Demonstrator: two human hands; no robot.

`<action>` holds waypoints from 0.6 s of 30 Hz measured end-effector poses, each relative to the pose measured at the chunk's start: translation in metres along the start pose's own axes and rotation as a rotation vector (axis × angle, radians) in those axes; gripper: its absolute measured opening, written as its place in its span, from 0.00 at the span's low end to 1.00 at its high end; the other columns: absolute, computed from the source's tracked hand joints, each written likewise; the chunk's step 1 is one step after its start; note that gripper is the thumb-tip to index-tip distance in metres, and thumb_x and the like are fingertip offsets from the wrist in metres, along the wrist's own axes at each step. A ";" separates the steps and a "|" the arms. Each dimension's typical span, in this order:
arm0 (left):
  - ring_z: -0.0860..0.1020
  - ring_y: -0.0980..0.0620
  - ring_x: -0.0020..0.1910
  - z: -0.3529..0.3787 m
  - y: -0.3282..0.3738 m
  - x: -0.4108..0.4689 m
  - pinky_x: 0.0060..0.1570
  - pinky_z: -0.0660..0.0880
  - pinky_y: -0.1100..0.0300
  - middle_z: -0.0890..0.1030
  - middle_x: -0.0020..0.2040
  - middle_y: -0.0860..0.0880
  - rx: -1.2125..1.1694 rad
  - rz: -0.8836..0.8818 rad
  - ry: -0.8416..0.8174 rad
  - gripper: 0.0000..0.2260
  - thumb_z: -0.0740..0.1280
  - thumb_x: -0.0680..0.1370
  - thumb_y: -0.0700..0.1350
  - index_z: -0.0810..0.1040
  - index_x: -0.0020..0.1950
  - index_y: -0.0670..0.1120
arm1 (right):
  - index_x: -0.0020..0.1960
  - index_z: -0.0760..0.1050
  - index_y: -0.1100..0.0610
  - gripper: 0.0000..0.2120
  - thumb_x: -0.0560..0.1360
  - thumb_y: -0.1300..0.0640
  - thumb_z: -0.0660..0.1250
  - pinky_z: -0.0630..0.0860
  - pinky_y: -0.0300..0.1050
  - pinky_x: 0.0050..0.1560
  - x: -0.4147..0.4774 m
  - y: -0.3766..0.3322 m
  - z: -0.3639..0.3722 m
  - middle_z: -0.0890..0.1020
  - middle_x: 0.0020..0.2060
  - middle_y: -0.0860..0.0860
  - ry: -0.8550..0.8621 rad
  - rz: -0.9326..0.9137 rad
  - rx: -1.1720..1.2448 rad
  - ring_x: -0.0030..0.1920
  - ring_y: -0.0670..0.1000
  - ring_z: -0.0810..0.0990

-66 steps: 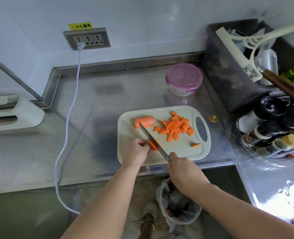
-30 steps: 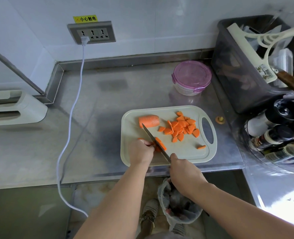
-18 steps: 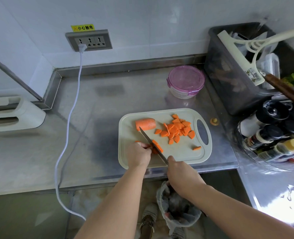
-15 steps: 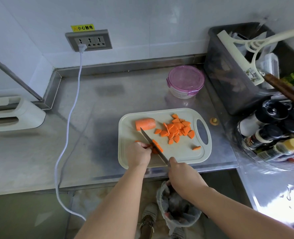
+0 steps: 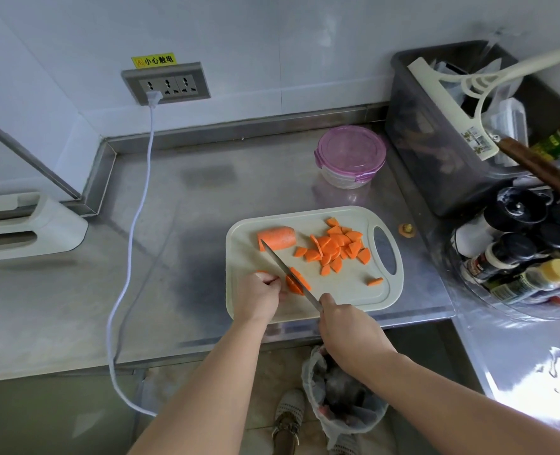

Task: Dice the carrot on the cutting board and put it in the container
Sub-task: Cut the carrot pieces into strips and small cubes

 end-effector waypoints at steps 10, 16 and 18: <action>0.76 0.56 0.50 -0.004 0.116 -0.011 0.55 0.71 0.60 0.80 0.50 0.58 0.837 0.575 -0.226 0.14 0.56 0.75 0.48 0.82 0.45 0.54 | 0.68 0.61 0.58 0.18 0.79 0.64 0.57 0.73 0.45 0.35 -0.001 -0.001 0.001 0.72 0.41 0.51 -0.036 -0.033 -0.063 0.31 0.49 0.69; 0.76 0.48 0.36 0.035 0.091 0.006 0.37 0.72 0.58 0.80 0.44 0.46 1.365 0.314 -0.521 0.13 0.59 0.73 0.50 0.82 0.44 0.46 | 0.69 0.60 0.58 0.19 0.79 0.65 0.57 0.72 0.45 0.35 -0.001 0.000 0.001 0.70 0.41 0.51 -0.045 -0.032 -0.075 0.31 0.49 0.69; 0.74 0.49 0.34 0.036 0.091 0.007 0.34 0.69 0.60 0.80 0.46 0.44 1.365 0.311 -0.503 0.13 0.59 0.75 0.48 0.82 0.48 0.45 | 0.68 0.60 0.57 0.18 0.79 0.63 0.57 0.72 0.45 0.33 0.001 0.001 0.001 0.71 0.39 0.51 -0.042 -0.029 -0.062 0.33 0.51 0.72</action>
Point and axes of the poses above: each hand's wrist, its own x-axis towards the middle knuckle, its own z-axis out of the palm, y = z × x, the point moved 5 cm from there along x, towards the middle knuckle
